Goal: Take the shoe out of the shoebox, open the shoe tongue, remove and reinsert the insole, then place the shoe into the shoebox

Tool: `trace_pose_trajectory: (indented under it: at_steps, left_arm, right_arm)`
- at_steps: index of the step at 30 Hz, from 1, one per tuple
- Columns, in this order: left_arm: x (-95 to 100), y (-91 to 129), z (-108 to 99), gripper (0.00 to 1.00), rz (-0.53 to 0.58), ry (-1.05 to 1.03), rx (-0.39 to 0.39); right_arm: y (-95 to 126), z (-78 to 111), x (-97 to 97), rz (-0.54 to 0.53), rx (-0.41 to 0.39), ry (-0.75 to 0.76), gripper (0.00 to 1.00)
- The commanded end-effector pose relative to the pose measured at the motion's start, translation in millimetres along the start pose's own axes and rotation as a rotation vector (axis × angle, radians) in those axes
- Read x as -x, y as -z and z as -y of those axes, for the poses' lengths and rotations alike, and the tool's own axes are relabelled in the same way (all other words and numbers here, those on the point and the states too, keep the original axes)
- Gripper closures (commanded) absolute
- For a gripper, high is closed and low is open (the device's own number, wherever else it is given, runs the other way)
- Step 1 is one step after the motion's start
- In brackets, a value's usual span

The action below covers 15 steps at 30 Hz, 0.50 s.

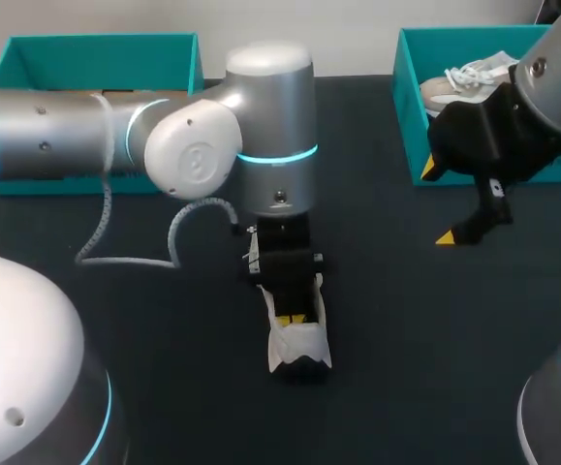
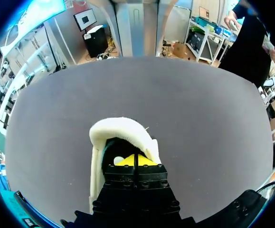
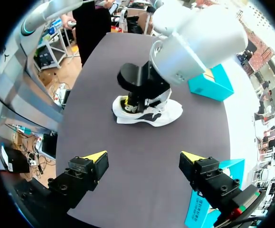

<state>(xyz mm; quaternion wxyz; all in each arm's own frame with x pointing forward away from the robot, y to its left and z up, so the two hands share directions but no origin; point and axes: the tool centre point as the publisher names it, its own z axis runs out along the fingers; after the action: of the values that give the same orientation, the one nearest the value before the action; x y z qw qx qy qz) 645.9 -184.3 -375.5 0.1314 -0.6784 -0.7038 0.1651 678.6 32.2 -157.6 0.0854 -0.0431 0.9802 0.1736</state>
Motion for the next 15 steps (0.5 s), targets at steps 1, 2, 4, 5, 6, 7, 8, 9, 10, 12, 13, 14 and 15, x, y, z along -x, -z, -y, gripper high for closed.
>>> trace_pose_trajectory:
  at_steps: [1,2,4,5,6,7,8,9,10,12,13,14,15]
  left_arm:
    - [5.9,-21,-11,1.0,-0.025,0.022,0.015]
    - [5.3,-23,-13,1.0,-0.028,0.028,0.017]
    - [4.0,-26,-16,1.0,-0.038,0.038,0.028]
    - [3.6,-26,-16,1.0,-0.041,0.039,0.03]
    - [3.0,-25,-17,1.0,-0.041,0.039,0.029]
    - [2.2,-22,-15,1.0,-0.034,0.038,0.029]
    - [2.0,-18,-14,1.0,-0.029,0.036,0.032]
    - [2.0,-15,-12,1.0,-0.023,0.028,0.041]
    - [2.3,-12,-10,1.0,-0.014,0.021,0.042]
    - [3.3,-5,-6,1.0,-0.005,0.013,0.042]
    - [4.5,-1,-2,1.0,0.012,0.001,0.043]
    - [5.7,2,0,1.0,0.016,-0.005,0.037]
    - [7.3,4,3,1.0,0.024,-0.014,0.03]
  right_arm:
    - [-2,-2.2,3.3,-0.006,-0.005,-0.001,0.0]
    - [-2,-2.2,3.3,-0.006,-0.005,-0.001,0.0]
    - [-2,-2.2,3.3,-0.006,-0.005,-0.001,0.0]
    - [-2,-2.2,3.3,-0.006,-0.005,-0.001,0.0]
    - [-2,-2.2,3.3,-0.006,-0.005,-0.001,0.0]
    - [-2,-2.2,3.3,-0.006,-0.005,-0.001,0.0]
    - [-2,-2.2,3.3,-0.006,-0.005,-0.001,0.0]
    - [-2,-2.2,3.3,-0.006,-0.005,-0.001,0.0]
    - [-2,-2.2,3.3,-0.006,-0.005,-0.001,0.0]
    - [-2,-2.2,3.3,-0.006,-0.005,-0.001,0.0]
    - [-2,-2.2,3.3,-0.006,-0.005,-0.001,0.0]
    - [-2,-2.2,3.3,-0.006,-0.005,-0.001,0.0]
    - [-2,-2.2,3.3,-0.006,-0.005,-0.001,0.0]
